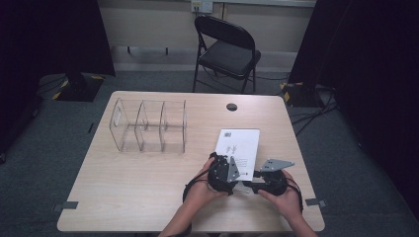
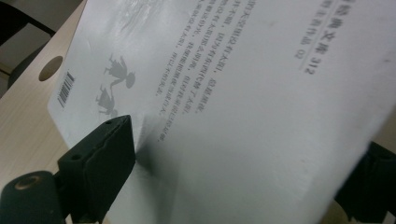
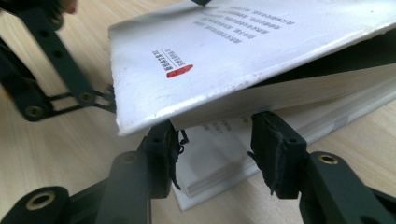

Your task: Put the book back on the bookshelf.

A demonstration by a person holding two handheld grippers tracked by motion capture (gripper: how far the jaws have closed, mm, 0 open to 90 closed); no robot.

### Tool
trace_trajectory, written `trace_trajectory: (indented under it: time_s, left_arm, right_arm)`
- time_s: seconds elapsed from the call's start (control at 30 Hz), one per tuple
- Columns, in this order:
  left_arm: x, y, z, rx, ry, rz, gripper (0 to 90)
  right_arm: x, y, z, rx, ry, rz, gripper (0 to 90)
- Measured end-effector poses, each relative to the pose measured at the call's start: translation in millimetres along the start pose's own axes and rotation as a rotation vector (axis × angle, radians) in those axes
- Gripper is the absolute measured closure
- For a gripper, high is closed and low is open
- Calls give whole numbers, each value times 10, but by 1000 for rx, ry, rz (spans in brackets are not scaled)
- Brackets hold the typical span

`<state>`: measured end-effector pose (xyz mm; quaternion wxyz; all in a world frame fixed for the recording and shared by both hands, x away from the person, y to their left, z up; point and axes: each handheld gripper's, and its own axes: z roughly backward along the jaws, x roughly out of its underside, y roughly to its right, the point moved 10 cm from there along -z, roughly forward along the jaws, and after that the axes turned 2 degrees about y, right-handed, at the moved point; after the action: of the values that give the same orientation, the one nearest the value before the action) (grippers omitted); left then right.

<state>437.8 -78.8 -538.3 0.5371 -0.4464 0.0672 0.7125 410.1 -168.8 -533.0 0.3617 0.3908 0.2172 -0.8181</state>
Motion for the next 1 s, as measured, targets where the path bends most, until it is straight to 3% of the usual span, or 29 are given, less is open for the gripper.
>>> trace_trajectory:
  time_s: [0.17,0.37,0.57,0.67,0.9,1.0]
  left_arm:
    - [8,-23,-28,-14,27,16,99]
    - [-31,-13,9,-48,43,-76,240]
    - [-35,-20,74,-44,37,-86,316]
    - [-68,-27,96,-46,50,-125,351]
    - [-76,-35,149,-39,50,-108,401]
    - [-100,-61,183,-41,42,-128,432]
  right_arm:
    - [7,-2,9,-21,-1,-18,524]
    - [22,-5,2,-45,3,-16,473]
    - [97,81,91,-43,5,7,328]
    - [183,144,87,-26,-27,14,306]
    - [296,183,26,-24,-60,8,256]
    - [314,193,17,-23,-63,24,236]
